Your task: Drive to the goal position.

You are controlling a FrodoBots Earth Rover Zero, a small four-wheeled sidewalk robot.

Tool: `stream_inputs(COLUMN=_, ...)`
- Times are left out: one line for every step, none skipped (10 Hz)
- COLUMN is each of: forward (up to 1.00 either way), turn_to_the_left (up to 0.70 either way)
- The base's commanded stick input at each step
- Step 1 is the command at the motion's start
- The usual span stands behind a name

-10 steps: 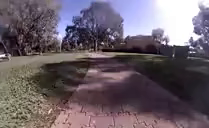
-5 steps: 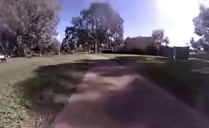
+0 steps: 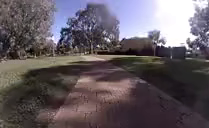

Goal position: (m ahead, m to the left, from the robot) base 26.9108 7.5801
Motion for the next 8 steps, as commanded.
stream_inputs(forward=0.7, turn_to_the_left=0.11)
stream_inputs(forward=0.7, turn_to_the_left=0.17)
stream_inputs(forward=0.7, turn_to_the_left=0.27)
stream_inputs(forward=0.7, turn_to_the_left=0.16)
stream_inputs(forward=0.7, turn_to_the_left=0.05)
stream_inputs(forward=0.7, turn_to_the_left=0.02)
stream_inputs(forward=0.7, turn_to_the_left=0.02)
stream_inputs(forward=0.7, turn_to_the_left=0.02)
